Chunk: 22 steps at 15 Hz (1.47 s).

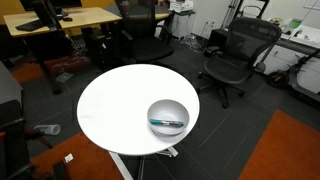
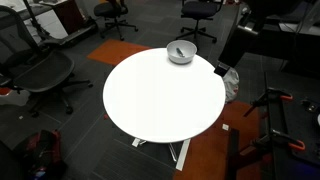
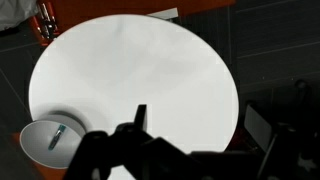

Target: Put the marker on the table

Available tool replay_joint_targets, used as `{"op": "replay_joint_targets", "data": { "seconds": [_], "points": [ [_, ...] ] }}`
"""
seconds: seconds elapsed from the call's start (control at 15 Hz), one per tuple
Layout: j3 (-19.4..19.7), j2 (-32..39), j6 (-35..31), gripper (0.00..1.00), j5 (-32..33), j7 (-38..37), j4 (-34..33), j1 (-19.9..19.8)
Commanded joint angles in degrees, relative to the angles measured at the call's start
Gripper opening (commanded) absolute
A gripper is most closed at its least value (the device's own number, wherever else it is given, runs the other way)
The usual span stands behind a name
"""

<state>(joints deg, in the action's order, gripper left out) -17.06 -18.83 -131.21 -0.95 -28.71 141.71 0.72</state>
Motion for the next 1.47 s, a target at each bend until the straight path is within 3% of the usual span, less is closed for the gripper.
{"op": "replay_joint_targets", "data": {
  "seconds": [0.0,0.47,1.4],
  "points": [
    [1.35,0.11,0.13,1.00,0.58,-0.40,-0.08,1.36],
    [3.33,-1.49,0.57,1.00,0.78,0.14,0.44,0.79],
    [13.75,-4.22,0.88,1.00,-0.36,5.00,-1.30,-3.42]
  ]
}}
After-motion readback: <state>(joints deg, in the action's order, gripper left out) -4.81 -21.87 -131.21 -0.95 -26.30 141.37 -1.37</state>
